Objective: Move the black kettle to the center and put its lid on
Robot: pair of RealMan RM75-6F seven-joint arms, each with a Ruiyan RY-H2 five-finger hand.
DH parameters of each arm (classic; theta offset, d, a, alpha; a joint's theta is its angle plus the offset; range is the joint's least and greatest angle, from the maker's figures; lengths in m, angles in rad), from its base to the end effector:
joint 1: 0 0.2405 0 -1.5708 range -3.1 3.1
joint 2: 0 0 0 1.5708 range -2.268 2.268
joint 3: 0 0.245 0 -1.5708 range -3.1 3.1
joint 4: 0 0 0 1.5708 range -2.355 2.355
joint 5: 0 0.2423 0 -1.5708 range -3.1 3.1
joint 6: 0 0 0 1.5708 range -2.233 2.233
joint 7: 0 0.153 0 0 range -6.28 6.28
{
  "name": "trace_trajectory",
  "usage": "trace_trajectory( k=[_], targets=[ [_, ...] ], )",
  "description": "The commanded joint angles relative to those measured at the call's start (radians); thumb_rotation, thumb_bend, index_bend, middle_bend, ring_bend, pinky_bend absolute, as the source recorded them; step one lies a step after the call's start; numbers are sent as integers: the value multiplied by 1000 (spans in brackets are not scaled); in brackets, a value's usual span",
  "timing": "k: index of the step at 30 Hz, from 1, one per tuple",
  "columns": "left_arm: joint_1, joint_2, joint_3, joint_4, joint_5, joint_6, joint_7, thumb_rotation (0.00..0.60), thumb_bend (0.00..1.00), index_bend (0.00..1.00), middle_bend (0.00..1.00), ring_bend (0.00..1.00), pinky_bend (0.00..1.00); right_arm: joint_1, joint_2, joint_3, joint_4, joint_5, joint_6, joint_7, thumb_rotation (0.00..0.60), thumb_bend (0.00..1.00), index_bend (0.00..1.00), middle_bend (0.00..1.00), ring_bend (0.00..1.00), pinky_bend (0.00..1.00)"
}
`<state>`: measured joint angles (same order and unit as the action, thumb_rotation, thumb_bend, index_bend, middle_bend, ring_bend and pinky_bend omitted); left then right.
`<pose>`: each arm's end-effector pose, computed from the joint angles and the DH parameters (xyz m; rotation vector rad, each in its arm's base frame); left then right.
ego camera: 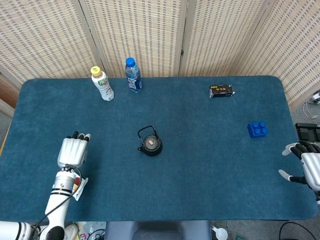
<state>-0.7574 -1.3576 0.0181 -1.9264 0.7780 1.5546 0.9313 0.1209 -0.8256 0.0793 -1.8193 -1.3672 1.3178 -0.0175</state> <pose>-0.1570 0.2895 0.0327 -1.6039 -0.6419 -0.5153 -0.3092 -0.2055 0.1833 1.3967 -0.9566 0.7262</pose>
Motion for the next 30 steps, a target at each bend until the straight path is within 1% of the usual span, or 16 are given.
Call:
trace_trajectory(
  k=[1, 10, 19, 26, 30],
  targets=[
    [57, 27, 31, 23, 70, 19, -71, 600, 472, 283, 338, 193, 385, 5, -8, 1, -2, 11, -6, -12, 600, 175, 427, 327, 189, 193],
    [186, 61, 77, 69, 165, 50, -168, 600, 472, 302, 338, 191, 369, 17, -16, -3, -5, 28, -27, -58, 600, 174, 427, 331, 189, 194],
    [309, 96, 118, 85, 281, 110, -226, 600, 472, 309, 337, 191, 361, 23, -40, -1, -8, 56, -22, -126, 600, 175, 427, 330, 189, 193],
    [382, 106, 124, 119, 336, 123, -279, 600, 472, 311, 338, 191, 360, 25, -45, -7, -14, 45, -19, -140, 600, 175, 427, 331, 189, 193],
    [431, 106, 137, 138, 385, 134, -316, 600, 472, 313, 337, 188, 358, 27, -51, -9, -11, 48, -22, -149, 600, 175, 427, 330, 189, 193]
  ],
)
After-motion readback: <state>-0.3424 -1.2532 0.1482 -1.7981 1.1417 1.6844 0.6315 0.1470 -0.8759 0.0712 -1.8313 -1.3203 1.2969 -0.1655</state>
